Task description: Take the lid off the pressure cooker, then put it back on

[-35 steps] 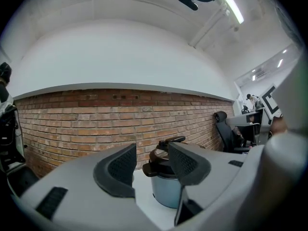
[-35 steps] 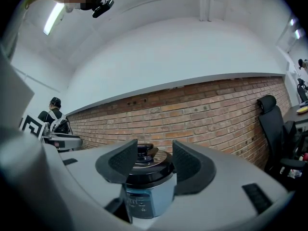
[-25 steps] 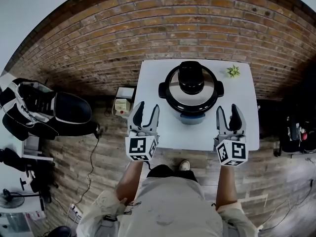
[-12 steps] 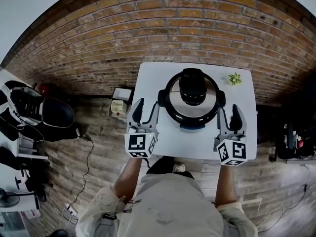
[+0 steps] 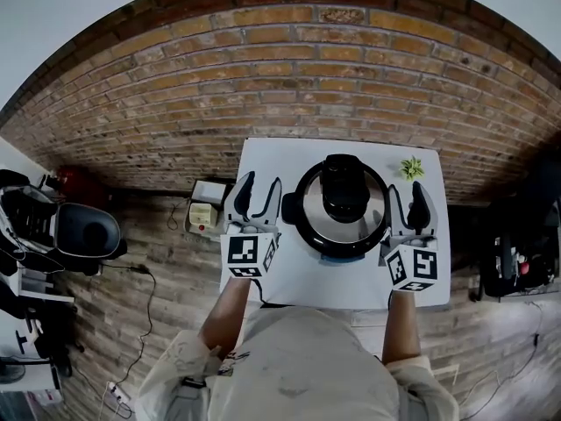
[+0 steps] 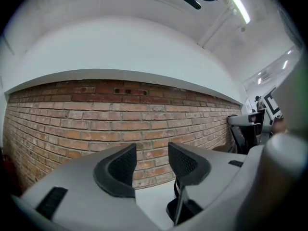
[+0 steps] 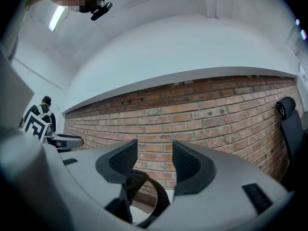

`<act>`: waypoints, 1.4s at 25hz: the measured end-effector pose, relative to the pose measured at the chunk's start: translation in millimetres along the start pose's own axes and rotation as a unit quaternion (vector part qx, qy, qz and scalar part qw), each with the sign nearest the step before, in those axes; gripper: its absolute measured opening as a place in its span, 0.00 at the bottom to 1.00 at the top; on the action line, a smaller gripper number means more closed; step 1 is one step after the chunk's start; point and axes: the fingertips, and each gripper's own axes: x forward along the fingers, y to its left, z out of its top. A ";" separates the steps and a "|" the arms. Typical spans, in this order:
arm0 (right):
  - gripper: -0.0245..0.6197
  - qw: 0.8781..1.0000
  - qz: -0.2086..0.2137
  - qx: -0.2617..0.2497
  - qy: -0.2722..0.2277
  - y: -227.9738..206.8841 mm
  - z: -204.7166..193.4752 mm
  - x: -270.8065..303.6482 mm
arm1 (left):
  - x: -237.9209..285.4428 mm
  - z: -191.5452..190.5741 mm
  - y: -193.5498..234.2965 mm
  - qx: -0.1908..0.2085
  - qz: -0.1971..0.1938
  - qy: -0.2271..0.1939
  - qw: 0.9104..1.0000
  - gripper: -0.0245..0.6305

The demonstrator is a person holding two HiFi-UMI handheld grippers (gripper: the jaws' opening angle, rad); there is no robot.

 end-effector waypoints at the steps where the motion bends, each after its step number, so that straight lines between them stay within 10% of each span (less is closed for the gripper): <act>1: 0.39 1.000 0.000 -0.002 -0.001 1.2 0.7 5.0 | 4.0 2.1 3.9 -0.003 -0.001 -0.004 1.000 0.38; 16: 0.39 0.999 0.011 -0.041 -0.001 20.5 4.3 40.3 | 30.1 -12.0 28.5 -0.017 -0.042 0.018 0.999 0.37; 22: 0.39 0.991 0.085 -0.100 0.000 43.1 17.4 49.7 | 33.2 -32.5 23.6 -0.071 -0.117 0.058 0.989 0.37; 29: 0.40 0.953 0.229 -0.193 0.052 87.3 23.9 62.6 | 28.1 -63.3 18.5 -0.191 -0.205 0.120 0.952 0.37; 35: 0.42 0.889 0.312 -0.309 0.131 118.3 -1.1 67.7 | 23.8 -82.2 21.2 -0.278 -0.235 0.155 0.918 0.37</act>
